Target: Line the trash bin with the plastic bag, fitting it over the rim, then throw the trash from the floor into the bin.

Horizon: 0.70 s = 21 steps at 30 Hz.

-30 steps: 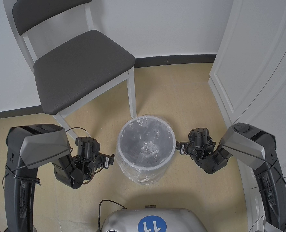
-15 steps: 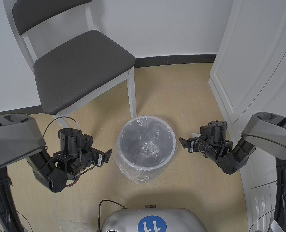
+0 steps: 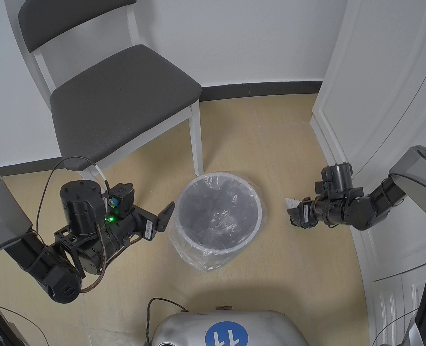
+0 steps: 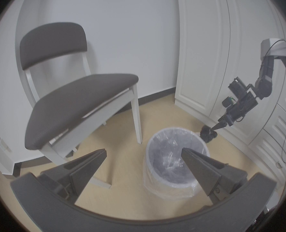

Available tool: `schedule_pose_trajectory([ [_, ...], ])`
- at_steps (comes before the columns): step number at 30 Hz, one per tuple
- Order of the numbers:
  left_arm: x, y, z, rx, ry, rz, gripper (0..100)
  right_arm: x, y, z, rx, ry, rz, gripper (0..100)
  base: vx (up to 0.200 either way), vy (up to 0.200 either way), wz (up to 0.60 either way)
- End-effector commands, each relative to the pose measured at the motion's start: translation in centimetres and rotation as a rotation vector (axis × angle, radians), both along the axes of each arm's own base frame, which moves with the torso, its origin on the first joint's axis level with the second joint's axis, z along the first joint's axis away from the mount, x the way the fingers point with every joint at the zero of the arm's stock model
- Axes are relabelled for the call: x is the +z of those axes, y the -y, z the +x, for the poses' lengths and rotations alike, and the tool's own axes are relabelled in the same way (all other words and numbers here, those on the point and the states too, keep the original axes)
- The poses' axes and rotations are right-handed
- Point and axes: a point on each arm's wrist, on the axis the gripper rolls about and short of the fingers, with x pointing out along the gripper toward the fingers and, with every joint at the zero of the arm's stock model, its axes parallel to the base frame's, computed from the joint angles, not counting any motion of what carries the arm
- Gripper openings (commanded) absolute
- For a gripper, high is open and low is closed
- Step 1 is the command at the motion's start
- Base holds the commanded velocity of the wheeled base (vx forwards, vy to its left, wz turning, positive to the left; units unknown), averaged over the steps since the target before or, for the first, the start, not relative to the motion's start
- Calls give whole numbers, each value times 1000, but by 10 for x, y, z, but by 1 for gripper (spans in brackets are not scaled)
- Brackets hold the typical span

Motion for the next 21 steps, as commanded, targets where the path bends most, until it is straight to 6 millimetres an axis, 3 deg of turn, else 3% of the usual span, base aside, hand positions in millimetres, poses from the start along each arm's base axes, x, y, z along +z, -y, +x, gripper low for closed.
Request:
schedule_pose_trajectory([
  [1, 11, 0, -4, 19, 87, -16, 100, -13, 29, 39, -120, -9, 29, 100, 0, 0, 0],
  [4, 19, 1, -4, 15, 145, -47, 100, -29, 45, 56, -161, -15, 29, 100, 0, 0, 0],
  [6, 20, 1, -5, 14, 153, -52, 100, -32, 46, 58, -166, -18, 29, 100, 0, 0, 0],
  [14, 28, 1, -5, 10, 216, -82, 100, -74, 66, 84, -217, -38, 43, 100, 0, 0, 0],
  [21, 25, 2, -3, 14, 208, -77, 100, -93, 60, 91, -221, -59, 130, 100, 0, 0, 0],
])
